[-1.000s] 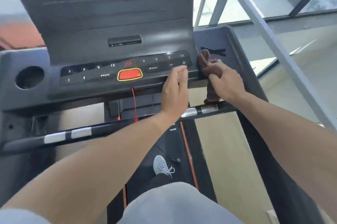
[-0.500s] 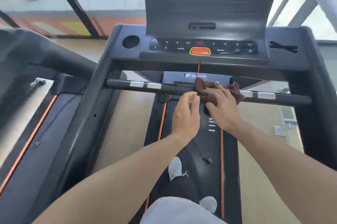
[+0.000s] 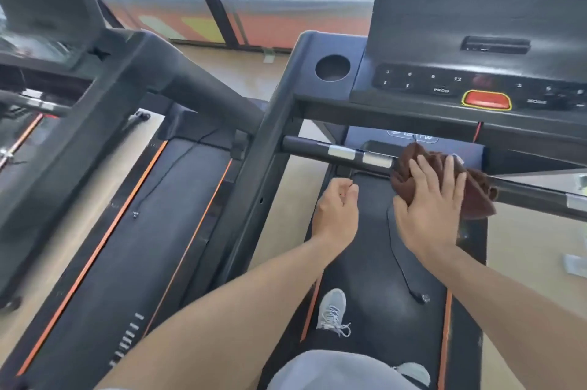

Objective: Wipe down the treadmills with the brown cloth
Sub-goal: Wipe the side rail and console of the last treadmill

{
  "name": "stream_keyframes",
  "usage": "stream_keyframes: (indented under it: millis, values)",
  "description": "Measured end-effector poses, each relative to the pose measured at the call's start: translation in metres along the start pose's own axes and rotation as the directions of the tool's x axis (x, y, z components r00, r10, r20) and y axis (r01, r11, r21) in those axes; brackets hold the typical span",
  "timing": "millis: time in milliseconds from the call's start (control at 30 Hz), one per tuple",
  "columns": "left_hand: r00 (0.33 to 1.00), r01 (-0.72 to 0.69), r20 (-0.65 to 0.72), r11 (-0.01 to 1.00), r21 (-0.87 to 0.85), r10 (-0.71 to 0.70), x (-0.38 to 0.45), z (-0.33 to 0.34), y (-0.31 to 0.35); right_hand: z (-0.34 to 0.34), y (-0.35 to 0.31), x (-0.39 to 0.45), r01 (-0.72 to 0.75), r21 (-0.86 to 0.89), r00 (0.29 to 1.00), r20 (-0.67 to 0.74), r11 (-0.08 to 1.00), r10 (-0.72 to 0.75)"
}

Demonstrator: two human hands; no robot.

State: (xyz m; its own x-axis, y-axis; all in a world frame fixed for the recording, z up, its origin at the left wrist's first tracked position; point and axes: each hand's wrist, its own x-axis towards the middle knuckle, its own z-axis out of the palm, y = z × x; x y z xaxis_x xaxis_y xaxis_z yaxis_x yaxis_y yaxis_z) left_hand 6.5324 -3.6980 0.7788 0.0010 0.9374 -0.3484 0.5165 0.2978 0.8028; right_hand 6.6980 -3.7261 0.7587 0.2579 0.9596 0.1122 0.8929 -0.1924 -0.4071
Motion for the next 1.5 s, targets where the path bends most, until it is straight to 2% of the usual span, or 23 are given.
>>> stream_keyframes:
  millis: [100, 200, 267, 333, 367, 433, 533, 667, 767, 833, 900, 967, 1067, 1133, 1233, 1333, 1400, 1433, 1500]
  values:
    - [0.999, 0.029, 0.023, 1.0, 0.0, -0.029, 0.015, -0.013, -0.006, 0.01, -0.018, 0.012, 0.14, -0.059, 0.99, 0.043, 0.988, -0.138]
    - [0.998, 0.028, 0.056, 0.999, -0.035, -0.026, 0.024, -0.012, -0.003, 0.015, -0.046, 0.029, 0.182, 0.113, 0.97, 0.144, 0.977, -0.197]
    - [0.997, 0.021, 0.079, 0.997, -0.079, -0.014, 0.026, -0.005, 0.005, 0.006, -0.059, 0.037, 0.08, 0.31, 0.97, 0.194, 0.947, -0.145]
    - [0.993, 0.014, 0.115, 0.992, -0.122, 0.001, 0.025, 0.005, 0.016, -0.011, -0.053, 0.038, -0.087, 0.515, 0.97, 0.238, 0.853, -0.045]
    - [0.99, 0.002, 0.139, 0.991, -0.137, 0.017, 0.024, 0.013, 0.022, -0.023, -0.046, 0.035, -0.186, 0.586, 0.961, 0.274, 0.789, 0.022]
    - [0.979, -0.025, 0.199, 0.988, -0.153, 0.056, 0.016, 0.035, 0.037, -0.049, -0.026, 0.021, -0.277, 0.64, 0.955, 0.269, 0.717, 0.129]
    - [0.928, -0.054, 0.352, 0.98, -0.191, 0.119, -0.01, 0.081, 0.061, -0.08, 0.019, -0.017, -0.195, 0.526, 0.978, 0.038, 0.828, 0.206]
    - [0.804, -0.161, 0.527, 0.954, -0.253, 0.276, -0.067, 0.143, 0.088, -0.128, 0.075, -0.088, -0.376, 0.449, 0.89, -0.067, 0.81, 0.45]
    - [0.699, -0.275, 0.613, 0.93, -0.245, 0.368, -0.109, 0.177, 0.095, -0.163, 0.11, -0.145, -0.432, 0.302, 0.862, -0.138, 0.85, 0.487]
    - [0.616, -0.402, 0.656, 0.89, -0.215, 0.437, -0.138, 0.195, 0.098, -0.186, 0.128, -0.188, -0.479, 0.152, 0.829, -0.244, 0.864, 0.503]
    - [0.552, -0.522, 0.672, 0.833, -0.184, 0.494, -0.173, 0.212, 0.103, -0.203, 0.148, -0.235, -0.569, 0.008, 0.771, -0.343, 0.822, 0.537]
    - [0.486, -0.614, 0.676, 0.767, -0.188, 0.555, -0.215, 0.235, 0.107, -0.218, 0.175, -0.281, -0.706, -0.059, 0.666, -0.397, 0.706, 0.632]
    - [0.407, -0.676, 0.696, 0.707, -0.206, 0.592, -0.285, 0.273, 0.111, -0.232, 0.223, -0.353, -0.854, -0.065, 0.502, -0.363, 0.516, 0.785]
    - [0.38, -0.712, 0.696, 0.673, -0.201, 0.609, -0.325, 0.3, 0.109, -0.237, 0.25, -0.4, -0.891, -0.028, 0.442, -0.274, 0.453, 0.854]
    - [0.364, -0.768, 0.697, 0.623, -0.151, 0.618, -0.373, 0.338, 0.094, -0.239, 0.276, -0.454, -0.861, 0.086, 0.481, -0.18, 0.501, 0.858]
    - [0.352, -0.818, 0.765, 0.575, -0.028, 0.539, -0.405, 0.363, 0.073, -0.244, 0.296, -0.491, -0.83, 0.1, 0.537, -0.12, 0.548, 0.835]
    - [0.339, -0.872, 0.789, 0.486, 0.059, 0.512, -0.412, 0.369, 0.06, -0.245, 0.307, -0.506, -0.82, 0.101, 0.555, -0.097, 0.563, 0.826]
    - [0.346, -0.889, 0.785, 0.448, 0.098, 0.514, -0.418, 0.373, 0.057, -0.248, 0.315, -0.515, -0.818, 0.112, 0.559, -0.083, 0.565, 0.825]
    - [0.394, -0.883, 0.764, 0.442, 0.159, 0.511, -0.422, 0.376, 0.057, -0.25, 0.327, -0.526, -0.82, 0.141, 0.549, -0.086, 0.555, 0.832]
